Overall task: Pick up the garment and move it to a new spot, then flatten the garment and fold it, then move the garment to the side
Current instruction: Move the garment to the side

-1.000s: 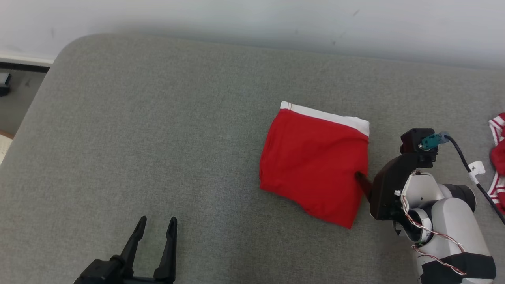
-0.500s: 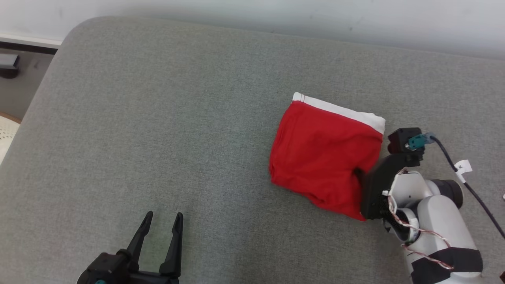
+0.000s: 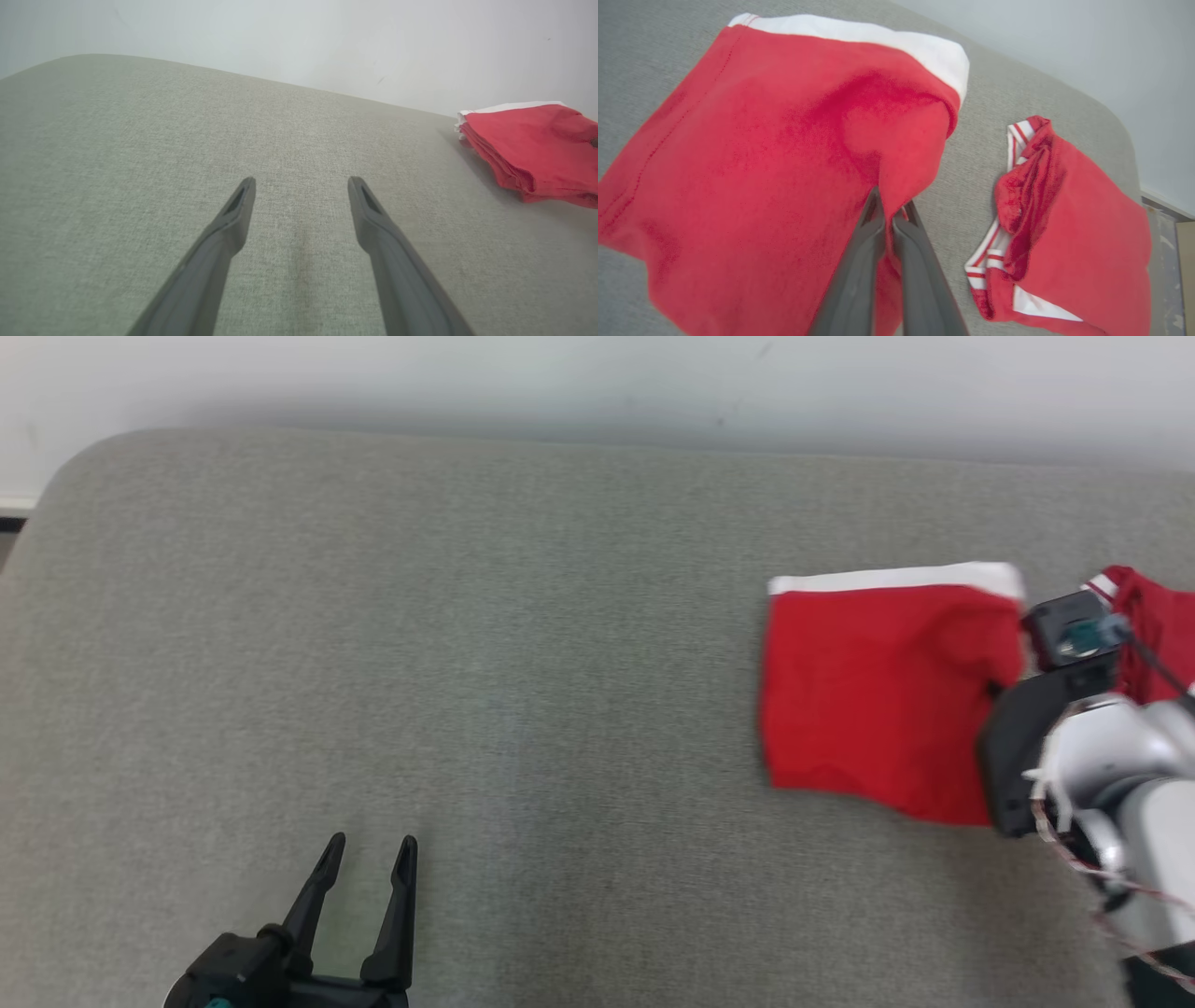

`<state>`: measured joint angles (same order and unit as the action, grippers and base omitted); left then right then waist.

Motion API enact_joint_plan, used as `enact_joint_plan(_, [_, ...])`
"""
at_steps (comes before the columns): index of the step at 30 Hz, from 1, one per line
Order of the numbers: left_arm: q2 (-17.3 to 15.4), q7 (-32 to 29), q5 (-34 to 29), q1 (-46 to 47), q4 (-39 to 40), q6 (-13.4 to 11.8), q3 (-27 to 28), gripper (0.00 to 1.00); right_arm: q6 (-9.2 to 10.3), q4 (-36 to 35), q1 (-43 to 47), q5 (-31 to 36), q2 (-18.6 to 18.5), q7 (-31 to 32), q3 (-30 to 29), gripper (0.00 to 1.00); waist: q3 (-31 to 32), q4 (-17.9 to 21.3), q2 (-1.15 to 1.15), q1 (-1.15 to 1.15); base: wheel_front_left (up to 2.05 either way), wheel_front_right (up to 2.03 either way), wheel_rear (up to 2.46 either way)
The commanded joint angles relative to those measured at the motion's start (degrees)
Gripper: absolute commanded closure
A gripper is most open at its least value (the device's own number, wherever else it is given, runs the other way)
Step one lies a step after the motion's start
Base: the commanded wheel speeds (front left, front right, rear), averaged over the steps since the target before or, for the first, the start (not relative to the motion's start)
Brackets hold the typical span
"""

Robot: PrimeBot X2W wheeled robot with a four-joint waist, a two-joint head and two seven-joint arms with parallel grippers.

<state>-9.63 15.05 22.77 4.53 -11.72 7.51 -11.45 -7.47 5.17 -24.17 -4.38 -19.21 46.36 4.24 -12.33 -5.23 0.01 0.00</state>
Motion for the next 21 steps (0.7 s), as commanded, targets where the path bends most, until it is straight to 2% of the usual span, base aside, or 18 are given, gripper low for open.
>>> enact_joint_plan(1, [-0.5,0.1,0.0,-0.2,0.3,-0.1,-0.1,0.0,-0.01,-1.4,0.2,-1.4,-2.6,1.1,0.8,1.0,-0.2,2.2,-0.01,0.0,0.0,0.0,0.0])
enact_joint_plan(5, [-0.8,0.1,0.3,1.2,0.4,-0.1,-0.7,0.0,-0.01,-2.8,-1.6,-4.1,-11.7,3.4,3.5,1.0,-2.1,3.1,-0.01,0.0,0.0,0.0,0.0])
enact_joint_plan(10, [-1.3,0.1,0.6,2.7,0.5,-0.1,-1.4,0.0,-0.01,-1.8,-5.0,-6.5,-23.2,2.2,9.6,1.0,-4.8,2.9,-0.01,0.0,0.0,0.0,0.0])
enact_joint_plan(11, [-1.3,0.1,0.6,2.7,0.5,-0.1,-1.4,0.0,-0.01,-1.8,-5.0,-6.5,-23.2,2.2,9.6,1.0,-4.8,2.9,-0.01,0.0,0.0,0.0,0.0])
enact_joint_plan(15, [-1.7,0.1,0.9,3.8,0.3,-0.1,-1.8,0.0,-0.01,0.8,-8.4,-8.3,-30.6,0.4,13.7,1.0,-6.5,2.3,-0.01,0.0,0.0,0.0,0.0])
enact_joint_plan(21, [-1.8,0.1,1.1,4.2,0.8,-0.1,-2.4,0.0,-0.01,4.2,-10.3,-9.0,-38.3,-0.3,15.7,1.0,-7.9,1.0,-0.01,0.0,0.0,0.0,0.0])
